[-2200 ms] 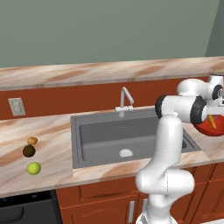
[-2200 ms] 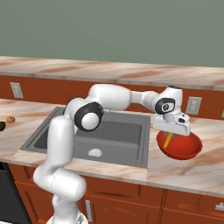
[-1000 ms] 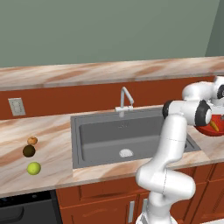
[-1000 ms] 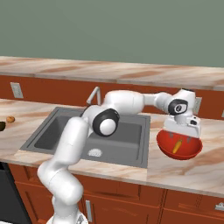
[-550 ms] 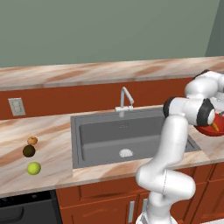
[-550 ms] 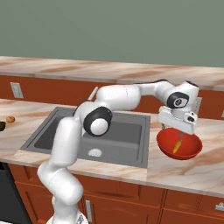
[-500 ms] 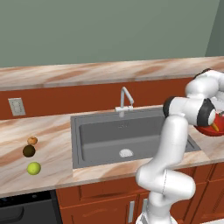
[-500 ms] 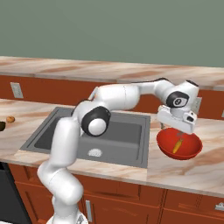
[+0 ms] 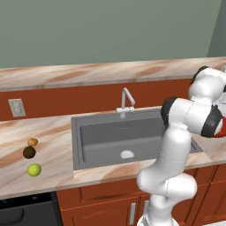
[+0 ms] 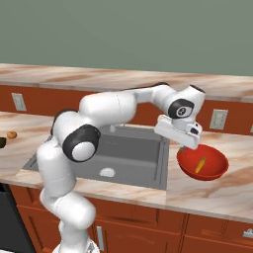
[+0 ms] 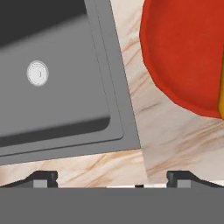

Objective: There is a mixed pile of frozen fruits and vegetables on the counter. Locate all the frozen vegetables and place the items in a bowl on the counter. Take all the frozen fruits and defrost them in a running sink.

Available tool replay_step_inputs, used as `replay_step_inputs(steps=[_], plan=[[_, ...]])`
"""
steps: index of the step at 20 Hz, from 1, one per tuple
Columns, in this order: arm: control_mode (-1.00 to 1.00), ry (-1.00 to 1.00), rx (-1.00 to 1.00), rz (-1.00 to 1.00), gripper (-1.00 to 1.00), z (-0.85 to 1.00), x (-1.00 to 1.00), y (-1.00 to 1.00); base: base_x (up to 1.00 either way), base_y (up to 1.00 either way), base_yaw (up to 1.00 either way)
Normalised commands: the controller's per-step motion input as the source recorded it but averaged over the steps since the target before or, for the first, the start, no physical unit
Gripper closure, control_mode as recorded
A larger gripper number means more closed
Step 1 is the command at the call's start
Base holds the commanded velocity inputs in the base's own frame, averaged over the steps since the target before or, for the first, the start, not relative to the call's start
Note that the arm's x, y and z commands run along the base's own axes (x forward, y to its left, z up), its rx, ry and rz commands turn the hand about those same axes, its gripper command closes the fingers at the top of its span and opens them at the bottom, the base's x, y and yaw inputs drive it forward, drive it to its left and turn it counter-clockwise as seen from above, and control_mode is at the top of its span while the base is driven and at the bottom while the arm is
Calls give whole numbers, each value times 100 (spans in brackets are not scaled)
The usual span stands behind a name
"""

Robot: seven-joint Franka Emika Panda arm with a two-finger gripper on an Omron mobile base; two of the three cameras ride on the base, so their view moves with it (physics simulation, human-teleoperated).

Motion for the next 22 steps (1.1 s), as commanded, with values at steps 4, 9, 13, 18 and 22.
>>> replay_step_inputs(steps=[4, 9, 13, 18, 22], plan=[[-100, 0, -12, 6, -100, 12, -34, 100, 0, 0, 0], [-100, 0, -12, 5, -100, 14, -34, 100, 0, 0, 0], [-100, 2, -6, 2, -100, 26, -14, 100, 0, 0, 0], [-100, 8, -1, 6, -100, 21, -10, 100, 0, 0, 0], [-100, 6, 0, 9, -100, 9, -18, 100, 0, 0, 0]])
